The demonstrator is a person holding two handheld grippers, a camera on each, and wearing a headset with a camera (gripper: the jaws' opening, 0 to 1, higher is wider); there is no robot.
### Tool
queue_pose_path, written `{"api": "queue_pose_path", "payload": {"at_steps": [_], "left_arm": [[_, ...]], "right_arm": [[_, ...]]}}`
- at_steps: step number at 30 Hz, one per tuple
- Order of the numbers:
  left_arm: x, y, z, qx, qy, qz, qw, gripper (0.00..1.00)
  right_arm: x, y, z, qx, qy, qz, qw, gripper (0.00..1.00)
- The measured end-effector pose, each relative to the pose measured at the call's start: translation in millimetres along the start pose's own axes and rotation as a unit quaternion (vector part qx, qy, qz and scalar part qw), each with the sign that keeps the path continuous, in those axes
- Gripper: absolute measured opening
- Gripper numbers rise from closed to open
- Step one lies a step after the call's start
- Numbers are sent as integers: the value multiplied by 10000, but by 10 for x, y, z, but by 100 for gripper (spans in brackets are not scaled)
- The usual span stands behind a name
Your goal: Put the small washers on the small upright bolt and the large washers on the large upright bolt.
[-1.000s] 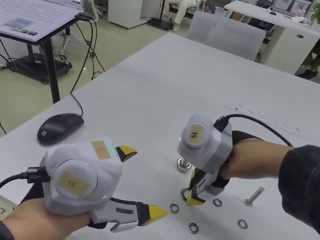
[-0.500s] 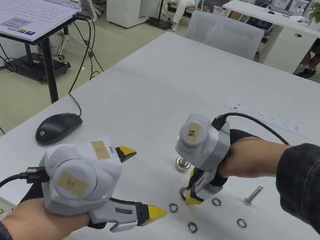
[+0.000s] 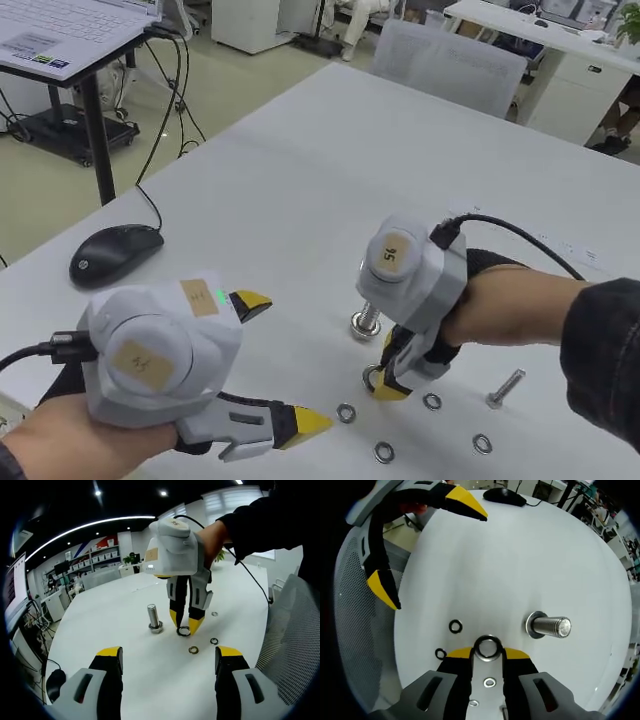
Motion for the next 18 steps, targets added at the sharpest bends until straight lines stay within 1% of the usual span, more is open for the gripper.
{"api": "queue_pose_path", "payload": {"at_steps": [8, 12, 18], "left_arm": [[5, 3, -3, -3, -19, 19, 10000, 75], [5, 8, -2, 0, -31, 31, 10000, 75], [11, 19, -4, 18, -56, 50, 10000, 75]], "right_arm": [[-166, -32, 17, 49, -58, 14, 10000, 23], [-289, -14, 39, 111, -141, 112, 9998, 23], [-465, 8, 47, 57, -281, 150, 9995, 23]]}}
Point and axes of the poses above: the centre of the closed fingertips' face, and the gripper's own axes: x roughly forward along the fingers, z roughly to its right, y roughly out of its top, the point moved 9 cm from there along -x, roughly backward along the fingers, and after that the axes turned 6 degrees about z, right-handed, at the moved point
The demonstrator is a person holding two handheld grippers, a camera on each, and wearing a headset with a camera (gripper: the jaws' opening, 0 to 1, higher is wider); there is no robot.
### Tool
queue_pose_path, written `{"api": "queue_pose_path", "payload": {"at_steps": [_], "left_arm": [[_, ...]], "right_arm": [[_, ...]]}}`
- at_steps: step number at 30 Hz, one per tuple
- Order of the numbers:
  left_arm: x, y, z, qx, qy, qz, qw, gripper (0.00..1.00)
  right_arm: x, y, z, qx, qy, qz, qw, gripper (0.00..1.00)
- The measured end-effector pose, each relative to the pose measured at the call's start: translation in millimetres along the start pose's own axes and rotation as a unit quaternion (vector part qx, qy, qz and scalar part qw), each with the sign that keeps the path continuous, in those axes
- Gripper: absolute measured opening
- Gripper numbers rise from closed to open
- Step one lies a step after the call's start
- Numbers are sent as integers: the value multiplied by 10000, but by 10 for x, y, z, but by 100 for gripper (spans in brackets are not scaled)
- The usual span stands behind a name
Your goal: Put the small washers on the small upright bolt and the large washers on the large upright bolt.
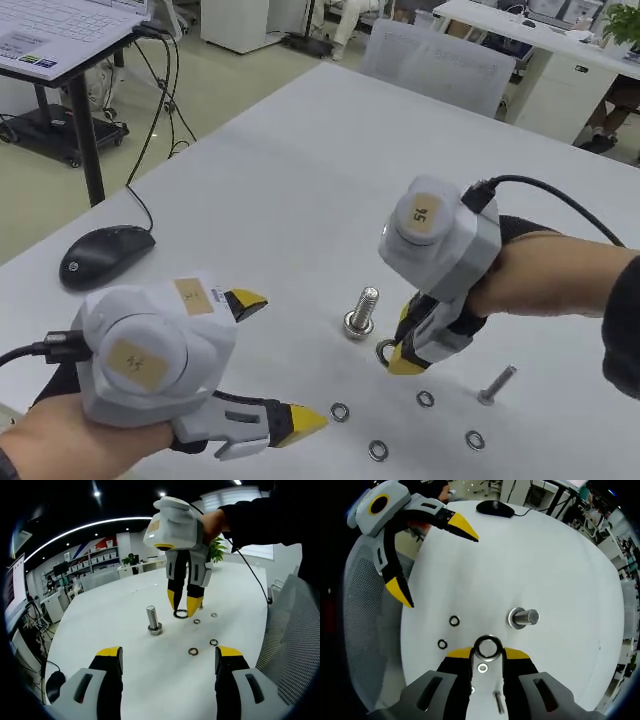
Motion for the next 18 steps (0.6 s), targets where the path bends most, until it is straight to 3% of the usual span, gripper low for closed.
{"api": "queue_pose_path", "payload": {"at_steps": [18], "left_arm": [[8, 9, -3, 9, -46, 36, 10000, 75]], "right_arm": [[-304, 183, 182, -160, -328, 144, 9992, 23]]}}
Point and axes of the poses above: the centre of the closed fingertips' face, and the gripper's own axes: x roughly forward along the fingers, z roughly to its right, y roughly out of its top, the point moved 9 cm from there along -x, roughly backward along the fingers, and after that the axes turned 6 degrees about z, right-handed, at the moved point
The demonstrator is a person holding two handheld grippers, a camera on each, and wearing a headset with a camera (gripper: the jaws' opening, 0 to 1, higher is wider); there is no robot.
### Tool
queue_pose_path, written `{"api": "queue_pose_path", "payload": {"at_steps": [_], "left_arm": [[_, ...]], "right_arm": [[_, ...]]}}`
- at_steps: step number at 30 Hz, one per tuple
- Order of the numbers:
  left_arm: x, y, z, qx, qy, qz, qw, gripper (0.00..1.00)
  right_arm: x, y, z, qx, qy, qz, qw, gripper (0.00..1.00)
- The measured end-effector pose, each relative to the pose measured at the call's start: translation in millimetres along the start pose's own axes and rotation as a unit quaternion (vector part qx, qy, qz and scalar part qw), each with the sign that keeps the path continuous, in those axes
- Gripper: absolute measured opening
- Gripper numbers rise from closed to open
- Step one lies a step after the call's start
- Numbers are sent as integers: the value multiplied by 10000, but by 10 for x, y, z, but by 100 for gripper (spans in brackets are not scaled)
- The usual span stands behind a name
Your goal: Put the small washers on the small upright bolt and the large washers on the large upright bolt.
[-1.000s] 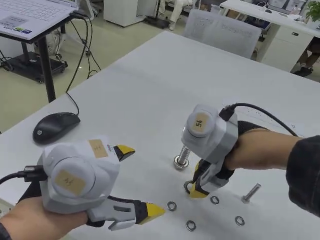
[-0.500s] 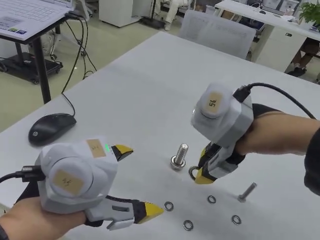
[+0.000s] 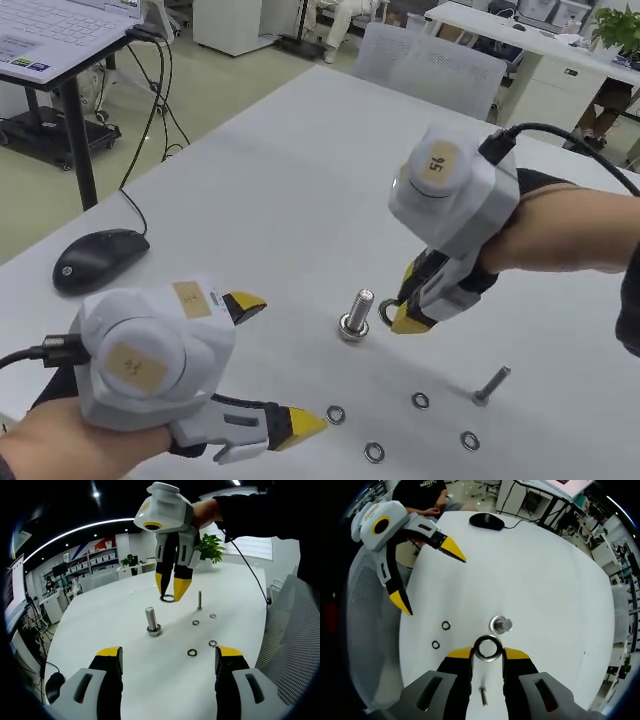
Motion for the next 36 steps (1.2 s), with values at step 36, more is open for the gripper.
{"api": "queue_pose_path", "payload": {"at_steps": [36], "left_arm": [[36, -65, -32, -115, 55, -104, 9999, 75]], "right_arm": [[303, 170, 324, -111, 172, -24, 9998, 23]]}}
Point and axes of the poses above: the centre of the closed fingertips' face, and the gripper's own axes: x roughly forward along the fingers, z roughly to its right, y roughly out of its top, the point moved 9 cm from there along -x, roughly backward along the fingers, and after that the axes turned 6 degrees about z, right-handed, at the moved point
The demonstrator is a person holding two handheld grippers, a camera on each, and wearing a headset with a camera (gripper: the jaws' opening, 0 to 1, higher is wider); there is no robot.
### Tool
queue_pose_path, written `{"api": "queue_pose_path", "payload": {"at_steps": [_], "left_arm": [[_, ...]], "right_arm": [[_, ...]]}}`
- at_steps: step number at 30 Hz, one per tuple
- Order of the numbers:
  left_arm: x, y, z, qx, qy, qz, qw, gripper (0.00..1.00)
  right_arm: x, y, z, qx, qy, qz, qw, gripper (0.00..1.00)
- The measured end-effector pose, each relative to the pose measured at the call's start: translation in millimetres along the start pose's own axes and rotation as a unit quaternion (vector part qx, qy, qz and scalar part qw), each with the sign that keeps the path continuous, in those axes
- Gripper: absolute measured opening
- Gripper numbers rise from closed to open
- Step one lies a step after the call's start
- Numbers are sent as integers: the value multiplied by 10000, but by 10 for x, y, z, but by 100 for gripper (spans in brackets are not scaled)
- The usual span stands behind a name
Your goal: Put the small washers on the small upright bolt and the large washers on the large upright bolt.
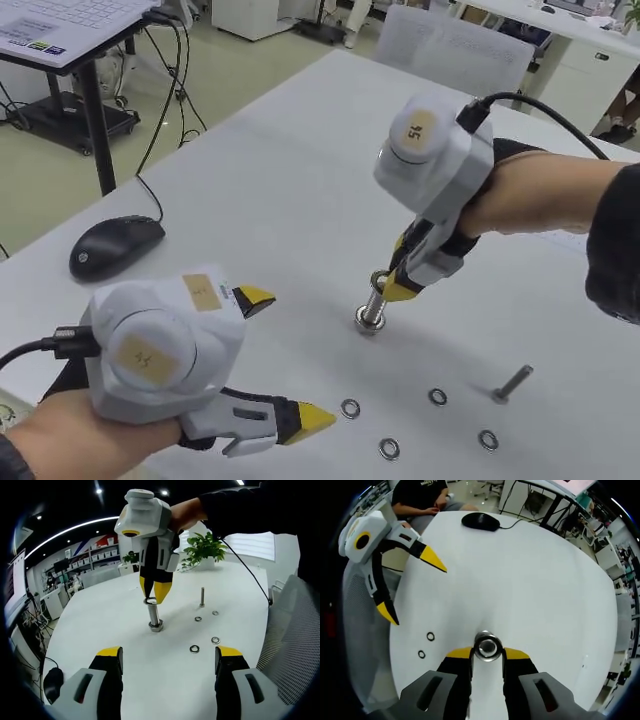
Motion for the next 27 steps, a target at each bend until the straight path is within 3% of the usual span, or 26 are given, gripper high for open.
{"api": "queue_pose_path", "payload": {"at_steps": [27], "left_arm": [[-1, -44, -16, -62, 44, -59, 10000, 74]], "right_arm": [[236, -21, 1, 52, 228, -180, 9996, 23]]}}
Point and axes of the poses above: the centre of the closed fingertips' face, and the gripper's own axes: x roughly forward along the fingers, z roughly to its right, y roughly out of its top, the point moved 9 cm from there along -x, roughly backward along the fingers, and after that the axes turned 6 degrees about z, right-handed, at the moved point
